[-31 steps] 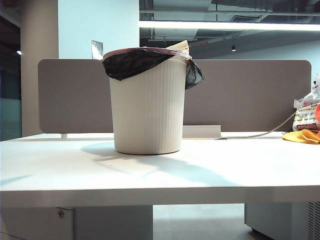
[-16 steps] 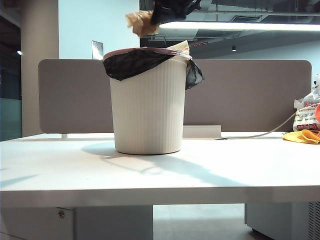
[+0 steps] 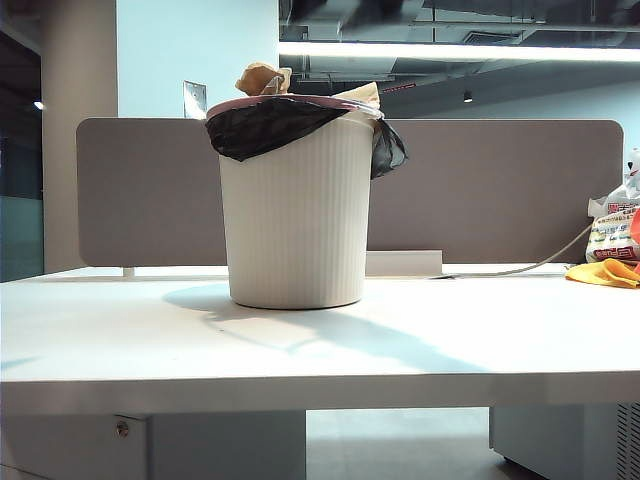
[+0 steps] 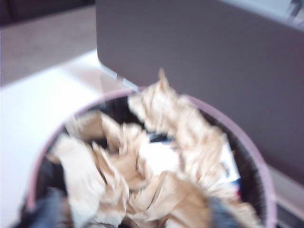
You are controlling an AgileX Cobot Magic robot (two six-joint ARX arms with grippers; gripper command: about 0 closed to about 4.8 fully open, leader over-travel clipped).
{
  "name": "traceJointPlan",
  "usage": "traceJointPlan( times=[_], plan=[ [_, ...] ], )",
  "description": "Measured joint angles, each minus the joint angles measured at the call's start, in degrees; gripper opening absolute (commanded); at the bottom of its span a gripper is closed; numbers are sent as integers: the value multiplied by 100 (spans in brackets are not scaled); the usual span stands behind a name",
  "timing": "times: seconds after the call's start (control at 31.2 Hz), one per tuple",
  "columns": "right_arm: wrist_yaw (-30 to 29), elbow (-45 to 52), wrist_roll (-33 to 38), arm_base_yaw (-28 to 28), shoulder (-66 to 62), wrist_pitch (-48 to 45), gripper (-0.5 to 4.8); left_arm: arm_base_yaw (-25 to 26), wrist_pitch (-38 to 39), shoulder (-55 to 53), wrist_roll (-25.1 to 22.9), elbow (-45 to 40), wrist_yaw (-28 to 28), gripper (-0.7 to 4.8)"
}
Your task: Pick up all the trash on the table and put it in the trash can.
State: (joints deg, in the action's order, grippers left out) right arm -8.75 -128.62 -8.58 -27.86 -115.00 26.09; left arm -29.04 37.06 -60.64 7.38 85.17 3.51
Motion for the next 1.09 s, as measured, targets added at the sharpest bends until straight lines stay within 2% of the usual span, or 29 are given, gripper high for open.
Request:
traceJointPlan(
  times=[0.03, 0.06, 0.1, 0.22, 0.42, 0.58, 0.77, 0.9, 0.99, 1.09],
  plan=[
    [-2, -2, 39, 0, 175, 46, 8, 0, 0, 114, -17, 0, 0, -17],
    [-7, -7, 52, 2, 363, 122, -8, 0, 2, 203, -28, 0, 0, 13],
    [-9, -15, 61, 2, 516, 208, -8, 0, 4, 282, -55, 2, 0, -10],
    [-22, -42, 52, 0, 1095, 699, -9, 0, 92, 667, -190, 2, 7, -6],
    [-4, -11, -225, 4, 1976, 2105, -9, 0, 997, 1364, -278, 0, 15, -6],
    [0, 308, -251, 4, 3034, 2581, -9, 0, 1386, 2033, -516, -94, 13, -6],
    [15, 1663, -225, 4, 4765, 2562, -9, 0, 1390, 3073, -516, -734, -166, -6],
    [17, 3014, -107, 2, 5991, 2487, -9, 0, 1368, 3755, -514, -1469, -345, -6],
    [76, 4054, 118, 4, 6850, 2426, -9, -2, 922, 4201, -426, -2087, -358, -6],
    [240, 5178, 367, 9, 7613, 1921, -9, -2, 254, 4360, -173, -2846, -297, -6]
  ],
)
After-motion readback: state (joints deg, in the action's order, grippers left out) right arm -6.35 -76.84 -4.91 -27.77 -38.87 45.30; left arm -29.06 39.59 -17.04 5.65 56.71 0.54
